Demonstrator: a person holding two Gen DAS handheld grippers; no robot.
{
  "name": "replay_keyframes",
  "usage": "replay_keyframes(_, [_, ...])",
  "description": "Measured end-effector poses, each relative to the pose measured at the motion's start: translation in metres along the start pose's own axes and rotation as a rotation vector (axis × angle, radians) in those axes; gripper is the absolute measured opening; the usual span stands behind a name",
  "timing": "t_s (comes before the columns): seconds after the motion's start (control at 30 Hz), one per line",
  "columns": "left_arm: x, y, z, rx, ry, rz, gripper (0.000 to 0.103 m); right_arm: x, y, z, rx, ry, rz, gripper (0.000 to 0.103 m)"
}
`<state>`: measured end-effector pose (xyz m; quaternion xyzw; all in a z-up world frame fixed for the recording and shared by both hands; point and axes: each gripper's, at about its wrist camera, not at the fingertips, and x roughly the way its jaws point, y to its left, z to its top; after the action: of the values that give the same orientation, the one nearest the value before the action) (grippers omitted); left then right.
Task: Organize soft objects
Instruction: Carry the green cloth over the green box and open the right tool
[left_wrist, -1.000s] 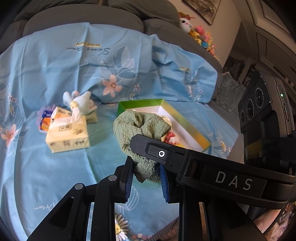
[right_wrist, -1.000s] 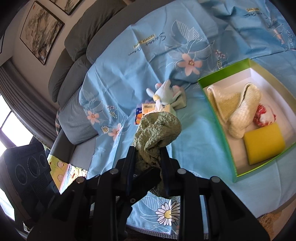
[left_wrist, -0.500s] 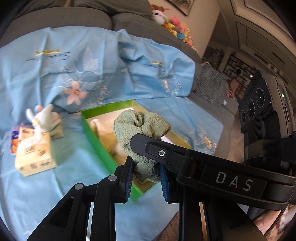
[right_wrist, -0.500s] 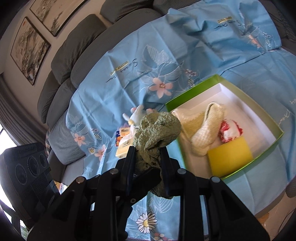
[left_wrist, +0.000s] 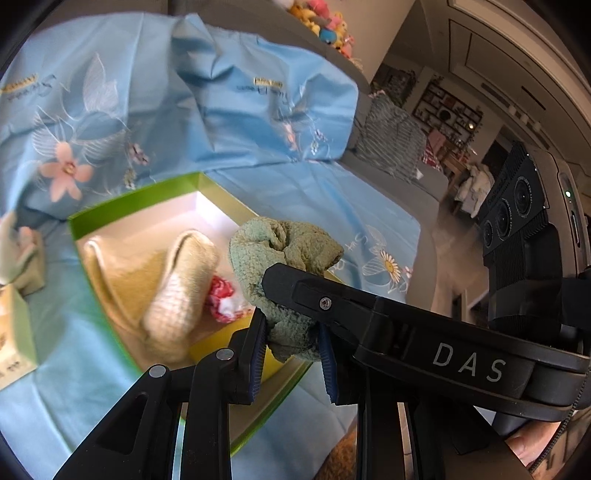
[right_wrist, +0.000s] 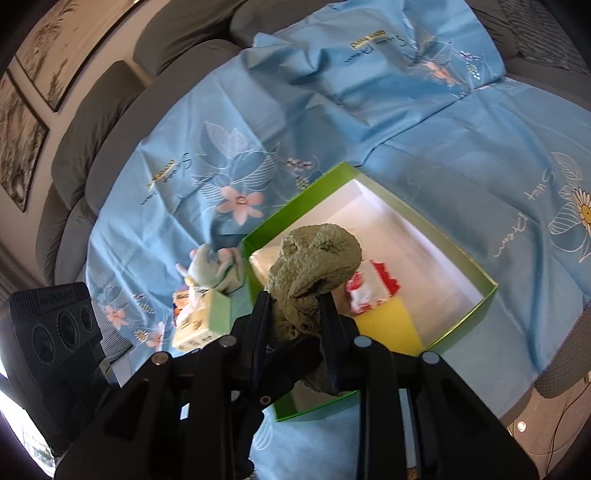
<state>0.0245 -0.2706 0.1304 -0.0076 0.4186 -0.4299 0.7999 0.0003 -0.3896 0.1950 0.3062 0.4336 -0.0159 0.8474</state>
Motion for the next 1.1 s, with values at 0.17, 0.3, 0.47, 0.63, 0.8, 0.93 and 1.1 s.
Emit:
replay_keyframes(0.17, [0.027, 0.005, 0.002, -0.021, 0.059, -0.013, 0.026, 0.015, -0.020, 0.005, 0.043, 0.032, -0.047, 0.026])
replay_keyframes(0.3, [0.042, 0.012, 0.000, -0.051, 0.097, -0.026, 0.026, 0.027, -0.031, 0.008, 0.065, 0.055, -0.084, 0.026])
replay_keyframes(0.47, [0.054, 0.019, -0.002, -0.066, 0.127, -0.038, 0.026, 0.038, -0.037, 0.010, 0.065, 0.075, -0.138, 0.027])
replay_keyframes(0.63, [0.062, 0.024, -0.005, -0.081, 0.155, -0.023, 0.026, 0.046, -0.041, 0.008, 0.055, 0.087, -0.190, 0.027])
replay_keyframes(0.8, [0.067, 0.027, -0.008, -0.098, 0.169, -0.014, 0.027, 0.054, -0.044, 0.008, 0.052, 0.097, -0.227, 0.028])
replay_keyframes(0.93, [0.067, 0.028, -0.008, -0.119, 0.169, -0.011, 0.027, 0.054, -0.044, 0.008, 0.056, 0.088, -0.237, 0.029])
replay_keyframes(1.1, [0.055, 0.029, -0.009, -0.116, 0.151, 0.014, 0.033, 0.050, -0.041, 0.007, 0.063, 0.079, -0.216, 0.043])
